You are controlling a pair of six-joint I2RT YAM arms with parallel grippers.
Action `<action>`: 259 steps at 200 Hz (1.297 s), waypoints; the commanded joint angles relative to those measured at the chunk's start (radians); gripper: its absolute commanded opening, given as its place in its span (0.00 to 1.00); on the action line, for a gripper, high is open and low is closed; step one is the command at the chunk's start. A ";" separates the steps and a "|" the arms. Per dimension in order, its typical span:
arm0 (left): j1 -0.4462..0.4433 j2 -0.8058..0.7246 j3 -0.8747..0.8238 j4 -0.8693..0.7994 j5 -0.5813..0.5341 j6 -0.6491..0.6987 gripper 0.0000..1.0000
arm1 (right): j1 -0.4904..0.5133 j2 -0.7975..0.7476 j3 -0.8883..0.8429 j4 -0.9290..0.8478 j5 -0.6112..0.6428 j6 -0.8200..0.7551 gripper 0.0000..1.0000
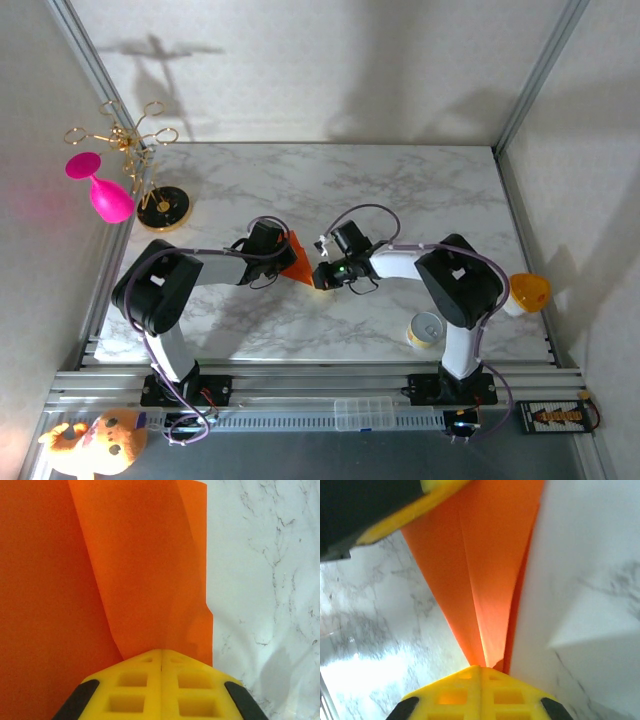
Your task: Fold a paper plane with a square sheet of paper (pick it up from the middle)
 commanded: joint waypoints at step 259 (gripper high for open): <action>-0.046 -0.116 -0.048 0.012 0.073 0.044 0.10 | -0.013 0.125 0.111 -0.129 0.102 0.009 0.00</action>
